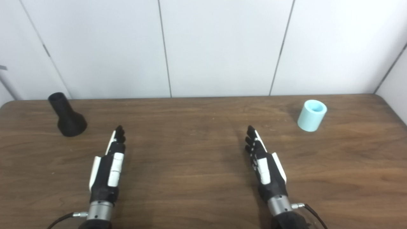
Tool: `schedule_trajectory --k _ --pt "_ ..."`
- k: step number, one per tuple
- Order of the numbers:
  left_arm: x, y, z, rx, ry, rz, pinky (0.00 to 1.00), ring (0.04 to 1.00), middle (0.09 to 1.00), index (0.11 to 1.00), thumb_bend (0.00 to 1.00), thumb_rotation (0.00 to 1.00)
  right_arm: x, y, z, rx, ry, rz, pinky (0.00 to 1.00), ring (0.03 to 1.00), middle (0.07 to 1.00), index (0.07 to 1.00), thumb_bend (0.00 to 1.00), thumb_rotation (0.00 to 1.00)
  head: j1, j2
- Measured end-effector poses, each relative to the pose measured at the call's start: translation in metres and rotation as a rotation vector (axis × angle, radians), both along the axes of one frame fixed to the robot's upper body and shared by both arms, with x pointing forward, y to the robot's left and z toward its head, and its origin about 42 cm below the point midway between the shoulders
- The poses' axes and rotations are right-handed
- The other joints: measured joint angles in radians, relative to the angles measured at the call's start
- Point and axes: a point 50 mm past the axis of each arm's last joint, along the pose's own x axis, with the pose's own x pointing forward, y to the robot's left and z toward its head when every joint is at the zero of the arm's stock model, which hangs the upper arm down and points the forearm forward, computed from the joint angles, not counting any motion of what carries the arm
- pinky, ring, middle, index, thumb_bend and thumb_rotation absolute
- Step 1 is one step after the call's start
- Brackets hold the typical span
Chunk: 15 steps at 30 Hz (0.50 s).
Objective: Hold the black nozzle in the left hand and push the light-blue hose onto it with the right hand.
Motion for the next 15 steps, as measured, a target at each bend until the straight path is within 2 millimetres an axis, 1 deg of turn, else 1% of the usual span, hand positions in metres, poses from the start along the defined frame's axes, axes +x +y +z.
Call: schedule_trajectory --k 8,15 --pt "0.000 -0.003 0.000 0.001 0.003 0.000 1.00 1.000 1.000 1.000 0.64 1.00 0.001 -0.011 0.000 -0.004 -0.009 -0.003 1.00 1.000 1.000 0.996 0.75 1.00 0.034 -0.005" --pt "0.000 -0.007 -0.001 0.001 0.014 -0.003 1.00 1.000 1.000 1.000 0.64 1.00 0.001 -0.012 0.001 -0.003 -0.029 0.001 1.00 1.000 1.000 0.994 0.75 1.00 0.026 -0.011"
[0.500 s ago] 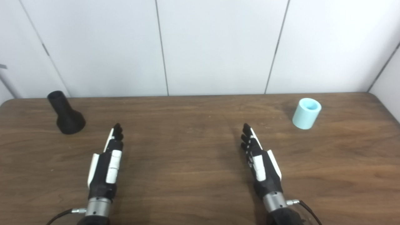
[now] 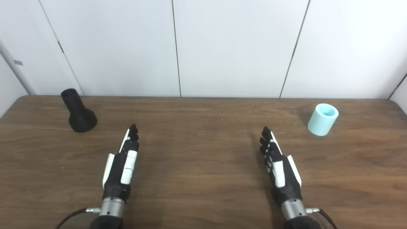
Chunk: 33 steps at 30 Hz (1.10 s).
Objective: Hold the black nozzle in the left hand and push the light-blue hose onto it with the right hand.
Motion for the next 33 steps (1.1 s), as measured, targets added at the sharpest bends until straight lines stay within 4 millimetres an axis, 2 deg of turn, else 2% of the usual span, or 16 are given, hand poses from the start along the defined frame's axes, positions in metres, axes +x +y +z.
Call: schedule_trajectory --k 3,4,7,9,11,15,16,18,22,25,26,28,33 --pt "0.000 0.000 0.000 0.001 0.004 0.001 1.00 1.000 1.000 1.000 0.64 1.00 0.000 0.000 0.000 -0.001 -0.008 0.000 1.00 1.000 1.000 0.993 0.75 1.00 0.006 -0.009" --pt "0.000 0.001 0.000 0.001 0.005 0.001 1.00 1.000 1.000 1.000 0.64 1.00 0.000 0.000 0.000 -0.001 -0.008 -0.001 1.00 1.000 1.000 0.993 0.74 1.00 0.023 -0.030" --pt "0.000 0.001 -0.001 0.001 0.006 0.005 1.00 1.000 1.000 1.000 0.64 1.00 0.002 -0.001 0.000 -0.001 -0.017 -0.002 1.00 1.000 1.000 0.992 0.74 1.00 0.044 -0.051" --pt "0.001 0.001 -0.004 0.000 0.009 0.013 1.00 1.000 1.000 1.000 0.65 1.00 0.004 -0.002 0.000 -0.002 -0.037 -0.001 1.00 1.000 1.000 0.993 0.74 1.00 0.081 -0.081" --pt "0.002 0.002 -0.007 -0.001 0.010 0.022 1.00 1.000 1.000 1.000 0.65 1.00 0.006 -0.005 0.000 -0.002 -0.047 0.000 1.00 1.000 1.000 0.992 0.73 1.00 0.081 -0.081" --pt "0.014 0.010 -0.006 -0.001 -0.034 0.089 1.00 1.000 1.000 1.000 0.66 1.00 0.013 -0.012 -0.001 -0.004 -0.077 0.011 1.00 1.000 1.000 0.996 0.72 1.00 0.162 -0.142" --pt "0.017 0.013 -0.005 0.006 -0.044 0.117 1.00 1.000 1.000 1.000 0.66 1.00 0.015 -0.015 -0.001 -0.004 -0.088 0.013 1.00 1.000 1.000 0.998 0.72 1.00 0.166 -0.144" --pt "0.022 0.018 -0.005 -0.001 -0.073 0.197 1.00 1.000 1.000 1.000 0.66 0.95 0.017 -0.020 -0.002 -0.002 -0.101 0.019 1.00 1.000 1.000 1.000 0.72 1.00 0.192 -0.164" --pt "0.037 0.031 -0.003 -0.012 -0.141 0.357 1.00 1.000 1.000 1.000 0.62 0.84 0.024 -0.027 -0.002 0.002 -0.128 0.027 1.00 1.000 1.000 1.000 0.72 1.00 0.213 -0.184" --pt "0.043 0.038 -0.001 -0.011 -0.169 0.406 1.00 1.000 1.000 1.000 0.61 0.82 0.027 -0.030 -0.002 0.001 -0.141 0.029 1.00 1.000 1.000 1.000 0.71 1.00 0.213 -0.184" --pt "0.044 0.041 -0.001 -0.009 -0.172 0.426 1.00 1.000 1.000 1.000 0.63 0.81 0.027 -0.030 -0.002 -0.002 -0.144 0.034 1.00 1.000 1.000 1.000 0.71 1.00 0.225 -0.202" --pt "0.048 0.048 -0.001 0.004 -0.180 0.485 1.00 1.000 1.000 1.000 0.65 0.77 0.030 -0.032 -0.002 -0.011 -0.154 0.043 1.00 1.000 1.000 1.000 0.71 1.00 0.227 -0.209" --pt "0.058 0.090 0.004 0.099 -0.216 0.641 1.00 0.996 0.997 1.000 0.68 0.71 0.033 -0.035 -0.001 -0.014 -0.169 0.043 1.00 1.000 1.000 1.000 0.72 1.00 0.233 -0.219"
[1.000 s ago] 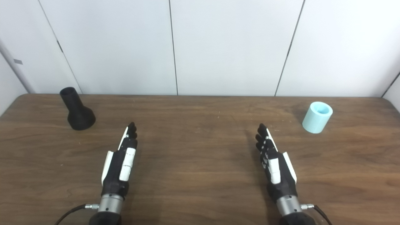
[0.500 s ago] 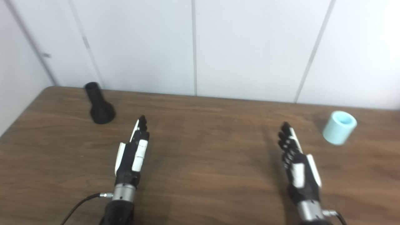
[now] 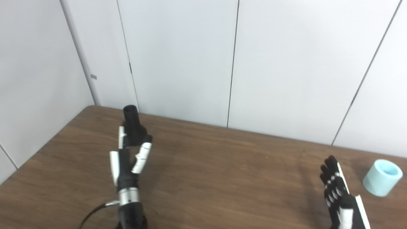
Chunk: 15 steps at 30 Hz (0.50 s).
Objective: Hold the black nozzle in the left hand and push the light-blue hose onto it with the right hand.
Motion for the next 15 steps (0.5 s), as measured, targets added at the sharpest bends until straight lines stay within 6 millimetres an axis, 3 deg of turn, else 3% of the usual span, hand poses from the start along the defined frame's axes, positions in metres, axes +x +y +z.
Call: schedule_trajectory --k 3,9,15 --pt "0.003 0.016 0.002 0.043 -0.007 0.072 1.00 0.989 0.992 1.000 0.69 0.69 0.000 -0.001 -0.001 -0.003 0.002 -0.001 1.00 1.000 1.000 1.000 0.73 1.00 0.000 0.000" --pt "0.009 0.026 0.002 0.105 -0.012 0.148 1.00 0.985 0.984 1.000 0.74 0.63 0.000 -0.001 -0.001 -0.005 0.001 -0.002 1.00 1.000 1.000 1.000 0.73 1.00 -0.001 -0.005" --pt "0.025 0.067 0.004 0.191 0.012 0.205 1.00 1.000 0.986 1.000 0.80 0.55 0.000 -0.001 -0.001 -0.011 0.001 -0.003 1.00 1.000 1.000 0.998 0.74 1.00 -0.006 -0.005"
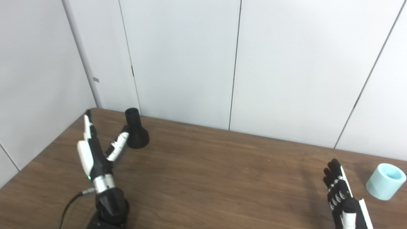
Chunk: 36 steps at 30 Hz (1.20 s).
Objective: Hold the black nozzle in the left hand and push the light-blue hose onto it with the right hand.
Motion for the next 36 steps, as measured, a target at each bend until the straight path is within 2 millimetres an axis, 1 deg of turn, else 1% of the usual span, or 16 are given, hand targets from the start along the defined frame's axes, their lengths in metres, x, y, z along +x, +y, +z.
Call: schedule_trajectory --k 2,3,5,8,12,14,15,17,18,20,22,24,32,36 --pt "0.005 0.011 0.000 0.023 0.022 0.005 1.00 1.000 0.987 1.000 0.83 0.53 0.000 0.000 0.000 -0.001 0.000 -0.001 0.99 1.000 1.000 0.998 0.74 1.00 -0.003 0.003" --pt "0.008 0.015 0.001 0.037 0.038 -0.006 1.00 1.000 0.993 1.000 0.88 0.53 0.000 0.000 0.000 -0.001 0.000 -0.002 0.99 1.000 1.000 0.997 0.74 1.00 -0.005 0.005" --pt "0.013 0.023 0.000 0.073 0.124 -0.053 1.00 1.000 0.999 1.000 0.98 0.58 0.000 0.000 0.000 -0.003 0.001 -0.002 0.99 1.000 1.000 0.996 0.74 1.00 -0.006 0.009" --pt "0.016 0.033 -0.002 0.129 0.295 -0.139 1.00 1.000 1.000 1.000 1.00 0.61 0.000 0.000 0.000 -0.005 0.000 -0.006 0.98 1.000 1.000 0.995 0.74 1.00 -0.008 0.011" --pt "0.006 0.037 -0.004 0.184 0.463 -0.216 1.00 0.993 0.978 1.000 1.00 0.63 0.000 0.000 0.000 -0.013 0.001 -0.010 0.97 1.000 1.000 0.993 0.74 1.00 -0.014 0.012" --pt "0.005 0.039 -0.004 0.191 0.517 -0.269 1.00 0.993 0.971 0.979 1.00 0.63 -0.001 -0.001 -0.001 -0.017 0.003 -0.012 0.97 1.000 1.000 0.992 0.74 1.00 -0.015 0.012" --pt "0.006 0.042 -0.003 0.175 0.529 -0.297 1.00 0.995 0.965 0.964 1.00 0.64 -0.001 -0.001 -0.001 -0.018 0.003 -0.012 0.97 1.000 1.000 0.992 0.74 1.00 -0.015 0.014" --pt "0.008 0.050 0.002 0.091 0.535 -0.379 1.00 0.990 0.955 0.951 1.00 0.64 -0.001 -0.001 -0.001 -0.019 0.003 -0.012 0.97 1.000 1.000 0.991 0.74 1.00 -0.017 0.012" --pt "0.009 0.054 0.005 0.032 0.530 -0.426 0.96 0.988 0.955 0.947 1.00 0.64 -0.001 -0.001 -0.001 -0.019 0.003 -0.013 0.97 1.000 1.000 0.991 0.74 1.00 -0.017 0.014" --pt "0.013 0.060 0.011 -0.071 0.503 -0.508 0.94 0.989 0.956 0.944 1.00 0.63 -0.001 -0.001 -0.001 -0.019 0.003 -0.015 0.97 1.000 1.000 0.991 0.74 1.00 -0.017 0.014" --pt "0.015 0.063 0.015 -0.121 0.478 -0.559 0.93 0.998 0.952 0.939 1.00 0.61 -0.001 -0.001 -0.001 -0.020 0.003 -0.019 0.97 1.000 1.000 0.991 0.75 1.00 -0.020 0.017" --pt "0.017 0.064 0.015 -0.125 0.474 -0.591 0.94 0.994 0.945 0.936 1.00 0.60 -0.001 -0.001 -0.001 -0.021 0.003 -0.022 0.97 1.000 1.000 0.991 0.75 1.00 -0.021 0.017" --pt "0.021 0.062 0.014 -0.104 0.477 -0.590 0.94 0.974 0.931 0.935 1.00 0.59 -0.001 -0.001 -0.001 -0.021 0.003 -0.023 0.97 1.000 1.000 0.992 0.74 1.00 -0.026 0.018" --pt "0.032 0.064 0.014 -0.116 0.480 -0.581 0.96 0.982 0.924 0.933 1.00 0.55 -0.001 -0.001 -0.001 -0.022 0.004 -0.023 0.97 1.000 1.000 0.992 0.74 1.00 -0.029 0.020"
